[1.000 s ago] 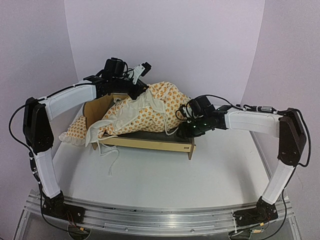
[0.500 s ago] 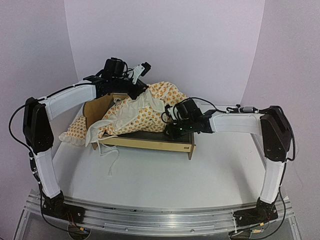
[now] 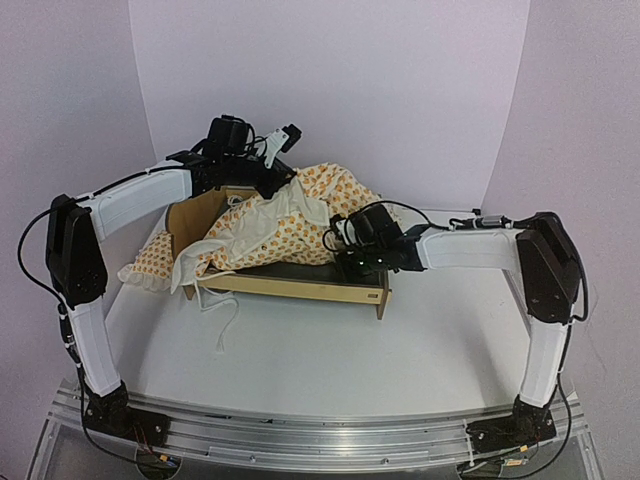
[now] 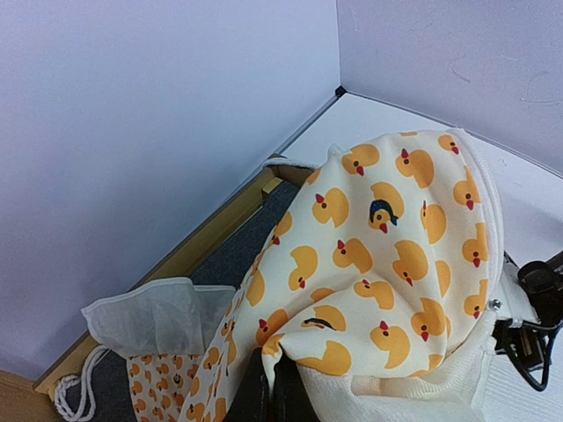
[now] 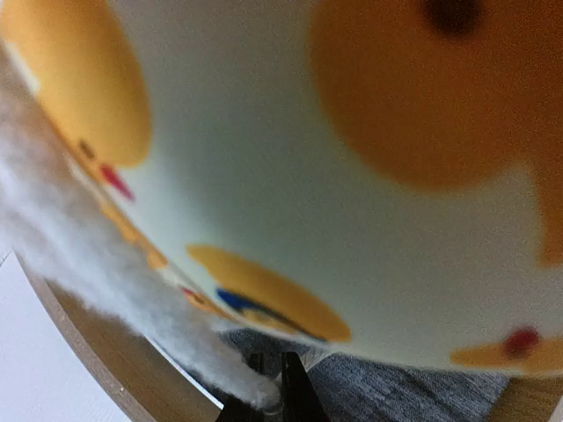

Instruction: Set up the pet bed

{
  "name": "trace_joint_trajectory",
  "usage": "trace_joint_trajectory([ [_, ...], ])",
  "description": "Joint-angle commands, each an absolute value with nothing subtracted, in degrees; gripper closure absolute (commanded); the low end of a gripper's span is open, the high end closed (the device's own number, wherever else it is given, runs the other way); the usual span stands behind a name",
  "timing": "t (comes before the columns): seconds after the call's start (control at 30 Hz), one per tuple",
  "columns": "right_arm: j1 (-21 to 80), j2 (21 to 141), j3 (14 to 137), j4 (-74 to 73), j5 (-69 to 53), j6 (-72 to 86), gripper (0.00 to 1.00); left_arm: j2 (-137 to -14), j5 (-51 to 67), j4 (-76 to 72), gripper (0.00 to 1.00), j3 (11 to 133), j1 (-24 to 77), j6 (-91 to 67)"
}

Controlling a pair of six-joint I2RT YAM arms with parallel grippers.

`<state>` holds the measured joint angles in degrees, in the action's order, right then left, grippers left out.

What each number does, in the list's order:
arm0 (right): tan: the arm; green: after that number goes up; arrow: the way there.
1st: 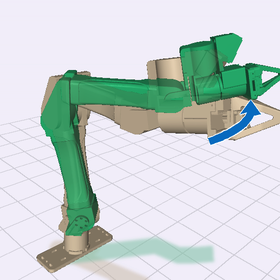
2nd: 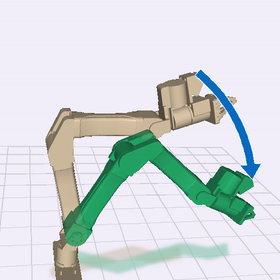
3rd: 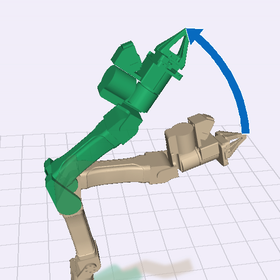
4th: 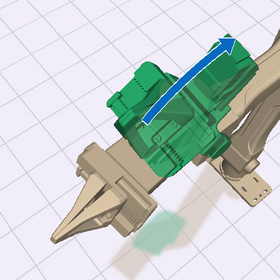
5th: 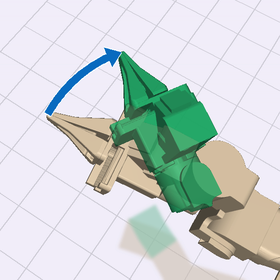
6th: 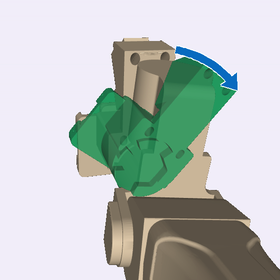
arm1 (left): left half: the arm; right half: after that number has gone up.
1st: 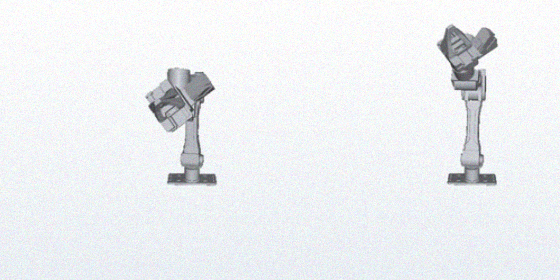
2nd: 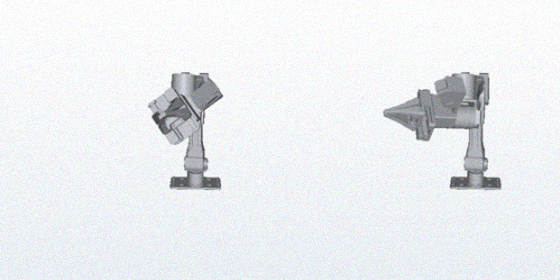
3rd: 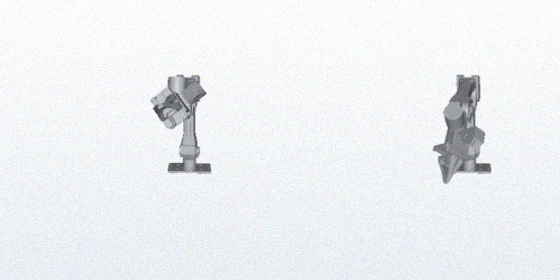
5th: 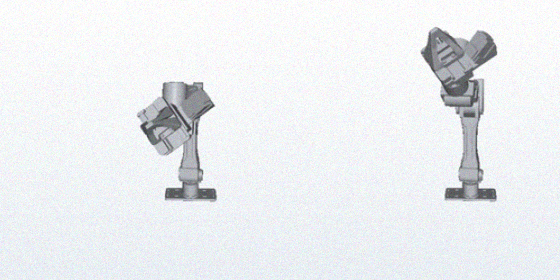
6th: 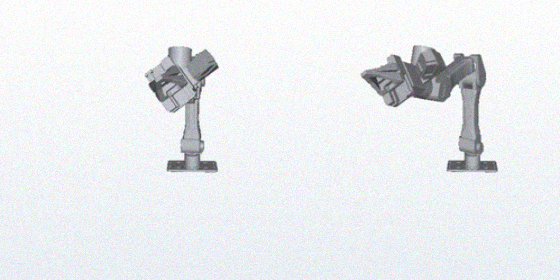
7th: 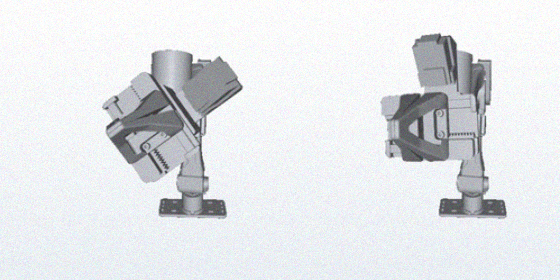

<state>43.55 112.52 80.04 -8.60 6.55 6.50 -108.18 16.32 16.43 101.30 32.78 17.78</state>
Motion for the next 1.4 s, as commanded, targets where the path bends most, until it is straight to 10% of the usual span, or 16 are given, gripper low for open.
trace_joint_trajectory([
  [0.0, 43.7, 105.9, 78.3, -9.8, 7.7, 8.1, 0.95, -105.6, 15.7, 14.4, 1.0, 102.3, 32.1, 17.6],
  [1.37, 44.1, 96.1, 95.1, -36.0, -2.2, 27.8, 1.0, -104.8, 15.5, 13.9, 1.0, 101.1, 31.8, 18.6],
])
